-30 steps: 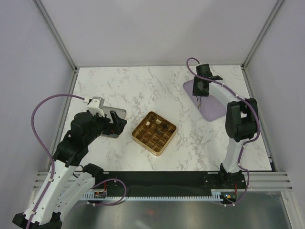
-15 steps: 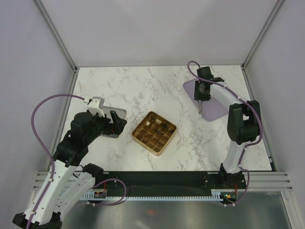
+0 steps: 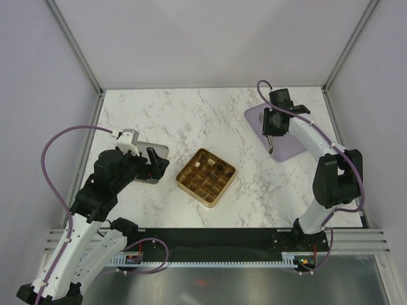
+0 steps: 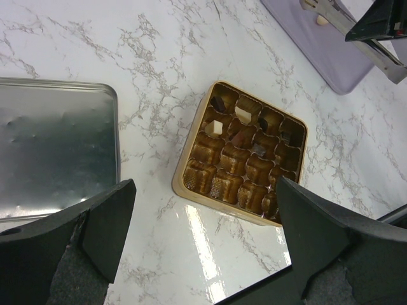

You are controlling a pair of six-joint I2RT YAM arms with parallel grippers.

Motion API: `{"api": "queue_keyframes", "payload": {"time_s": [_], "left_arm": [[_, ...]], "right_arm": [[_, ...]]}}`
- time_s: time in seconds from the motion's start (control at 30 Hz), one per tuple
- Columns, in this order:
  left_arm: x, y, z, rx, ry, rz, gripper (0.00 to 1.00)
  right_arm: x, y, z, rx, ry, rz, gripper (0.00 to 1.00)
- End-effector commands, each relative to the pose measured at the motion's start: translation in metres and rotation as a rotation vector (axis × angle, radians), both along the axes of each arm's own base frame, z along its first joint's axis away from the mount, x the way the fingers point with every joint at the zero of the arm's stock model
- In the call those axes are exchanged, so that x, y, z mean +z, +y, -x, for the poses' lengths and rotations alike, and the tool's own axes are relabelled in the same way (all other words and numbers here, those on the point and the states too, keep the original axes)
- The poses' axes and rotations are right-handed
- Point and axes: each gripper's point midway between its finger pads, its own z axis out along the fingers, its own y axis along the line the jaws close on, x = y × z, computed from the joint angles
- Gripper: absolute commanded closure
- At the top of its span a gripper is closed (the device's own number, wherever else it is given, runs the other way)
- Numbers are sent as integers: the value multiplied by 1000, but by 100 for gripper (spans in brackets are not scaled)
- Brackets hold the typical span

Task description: Pack the chocolate

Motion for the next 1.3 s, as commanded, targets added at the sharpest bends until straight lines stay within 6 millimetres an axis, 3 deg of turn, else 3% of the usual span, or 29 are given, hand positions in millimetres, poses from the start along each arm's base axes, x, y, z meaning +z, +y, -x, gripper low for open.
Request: {"api": "queue_keyframes", "payload": {"time_s": [0.0,0.23,0.27,0.37,0.47,0.57,0.8,1.0,1.27], "left_arm": [[1,0,1,-16,-18,-17,0],[1,0,1,-17,-17,-15,0],[2,-1,2,-20,-18,-14,0],[3,-2,2,-25,-21,-12,0],[1,-2,2,-26,-16,-12,0],[0,-2,1,-25,-8,-14,0],[-8,-1,-6,1,25,-31,0],[-6,0,-8,13,17,-24,0],[-3,8,-13,62,0,-35,0]], "right_arm": [[23,18,16,53,-32,-60,60],[59,82,78,234,-76,-122,60],[59,99,93,292,-67,-123,60],[58,121,130,376,-46,-125,60],[52,132,167,448,-18,-119,61],[52,136,197,484,-3,-127,61],[58,127,238,515,23,-205,61],[55,120,255,557,90,-197,61],[42,121,258,571,133,-180,59]]}}
